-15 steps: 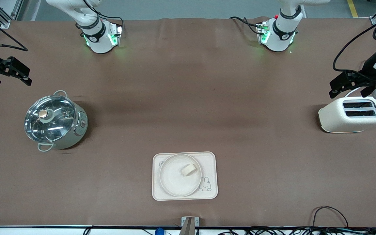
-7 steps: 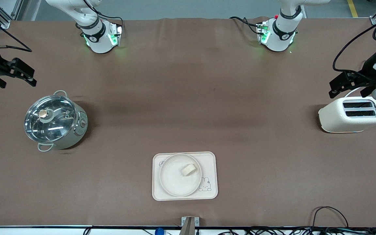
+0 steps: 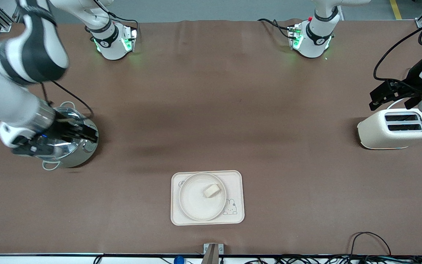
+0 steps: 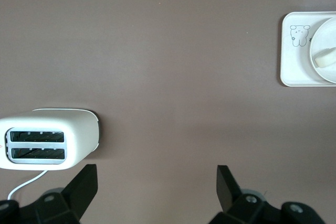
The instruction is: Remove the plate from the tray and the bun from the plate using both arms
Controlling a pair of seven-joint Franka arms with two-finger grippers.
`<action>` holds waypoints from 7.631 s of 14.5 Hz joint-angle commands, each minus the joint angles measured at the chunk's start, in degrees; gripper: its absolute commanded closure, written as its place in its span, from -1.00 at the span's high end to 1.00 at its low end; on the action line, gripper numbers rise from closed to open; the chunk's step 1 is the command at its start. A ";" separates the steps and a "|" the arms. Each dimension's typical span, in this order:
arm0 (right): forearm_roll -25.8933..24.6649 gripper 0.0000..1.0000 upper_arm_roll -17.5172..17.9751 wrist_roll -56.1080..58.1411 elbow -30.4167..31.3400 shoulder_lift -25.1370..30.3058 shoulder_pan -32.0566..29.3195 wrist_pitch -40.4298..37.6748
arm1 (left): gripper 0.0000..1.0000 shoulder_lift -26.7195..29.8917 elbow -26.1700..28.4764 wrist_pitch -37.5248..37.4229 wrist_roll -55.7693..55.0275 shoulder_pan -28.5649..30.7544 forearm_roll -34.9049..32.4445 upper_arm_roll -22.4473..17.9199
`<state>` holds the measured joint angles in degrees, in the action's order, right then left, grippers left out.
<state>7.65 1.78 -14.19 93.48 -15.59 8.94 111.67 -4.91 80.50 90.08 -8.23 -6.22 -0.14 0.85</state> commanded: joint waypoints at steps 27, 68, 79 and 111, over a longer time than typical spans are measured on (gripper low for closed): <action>3.87 -0.07 -0.29 -24.57 -33.63 -48.04 16.02 32.90 | 1.00 -0.36 -0.96 -1.05 0.41 0.25 0.66 -0.32; 2.21 1.00 29.86 -12.00 20.60 -1.04 -17.35 26.44 | 1.00 -24.76 3.88 32.03 -36.85 -17.66 2.69 9.61; -11.43 1.00 19.38 -3.75 2.69 13.12 -21.21 -12.25 | 1.00 -42.81 3.88 56.69 -58.90 -30.60 -16.81 8.99; -9.23 1.00 -1.08 19.47 -8.05 19.37 -10.69 -29.15 | -0.99 -34.84 2.92 33.96 -35.42 -25.00 -11.76 11.10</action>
<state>-2.51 0.87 4.74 84.70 2.67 -1.85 82.35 -46.19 83.22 130.94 -51.51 -35.69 -16.99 10.76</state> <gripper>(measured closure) 0.000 0.758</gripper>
